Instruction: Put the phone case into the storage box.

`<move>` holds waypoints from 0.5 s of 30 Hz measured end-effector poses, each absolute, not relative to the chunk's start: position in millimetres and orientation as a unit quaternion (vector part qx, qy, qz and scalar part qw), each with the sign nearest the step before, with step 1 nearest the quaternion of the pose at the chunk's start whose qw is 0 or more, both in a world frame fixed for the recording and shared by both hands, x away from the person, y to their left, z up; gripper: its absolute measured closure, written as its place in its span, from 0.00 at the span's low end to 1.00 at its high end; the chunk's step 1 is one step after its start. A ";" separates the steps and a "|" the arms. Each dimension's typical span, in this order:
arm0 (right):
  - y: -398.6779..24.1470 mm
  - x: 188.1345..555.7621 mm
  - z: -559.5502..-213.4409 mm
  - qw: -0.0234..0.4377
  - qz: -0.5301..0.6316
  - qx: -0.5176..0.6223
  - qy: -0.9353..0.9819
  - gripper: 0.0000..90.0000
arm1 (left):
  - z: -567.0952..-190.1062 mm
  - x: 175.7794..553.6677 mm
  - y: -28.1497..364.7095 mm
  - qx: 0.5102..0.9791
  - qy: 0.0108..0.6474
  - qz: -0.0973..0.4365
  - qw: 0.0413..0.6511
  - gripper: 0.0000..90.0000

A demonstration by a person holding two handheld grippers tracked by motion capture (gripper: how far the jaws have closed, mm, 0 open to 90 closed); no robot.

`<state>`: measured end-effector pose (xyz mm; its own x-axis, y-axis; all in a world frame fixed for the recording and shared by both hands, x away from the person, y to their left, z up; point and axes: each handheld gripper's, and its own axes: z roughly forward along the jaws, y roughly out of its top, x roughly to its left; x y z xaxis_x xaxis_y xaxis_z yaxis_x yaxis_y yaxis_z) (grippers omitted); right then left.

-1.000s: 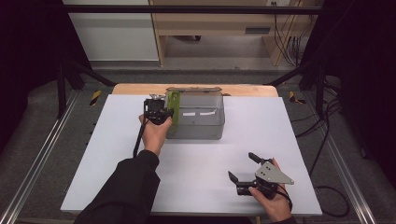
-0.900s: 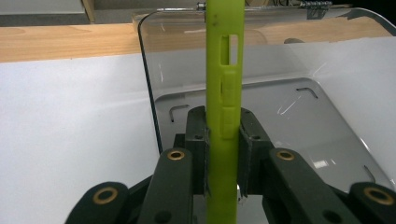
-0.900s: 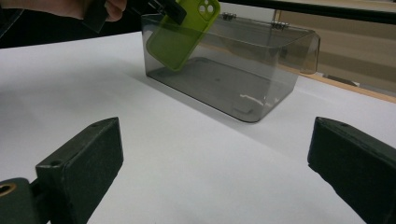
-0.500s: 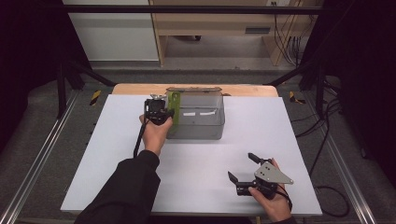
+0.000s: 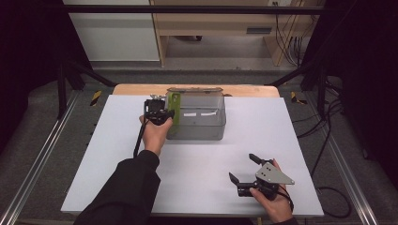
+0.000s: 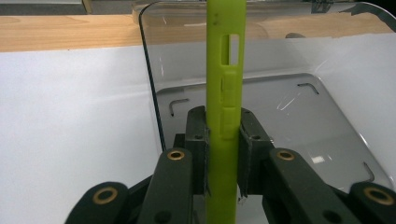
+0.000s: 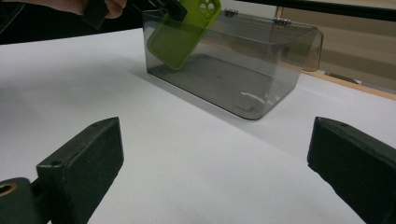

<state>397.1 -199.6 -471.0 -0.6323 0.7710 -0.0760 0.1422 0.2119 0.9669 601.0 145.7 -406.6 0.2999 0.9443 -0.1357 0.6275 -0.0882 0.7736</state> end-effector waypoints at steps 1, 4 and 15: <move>-199.6 397.1 -471.1 0.289 0.542 0.316 0.723 0.04 | -406.5 601.1 145.7 0.709 0.555 0.206 0.385 0.86; -199.6 397.1 -471.2 0.289 0.541 0.316 0.724 0.04 | -406.6 601.4 146.4 0.707 0.557 0.207 0.383 0.86; -198.9 397.2 -471.6 0.288 0.541 0.314 0.725 0.04 | -407.4 601.8 146.7 0.707 0.557 0.211 0.382 0.86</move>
<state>397.2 -198.9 -471.6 -0.6369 0.7670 -0.0777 0.1450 0.2182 0.9651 601.8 146.7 -407.4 0.2902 0.9486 -0.1265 0.6261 -0.0882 0.7748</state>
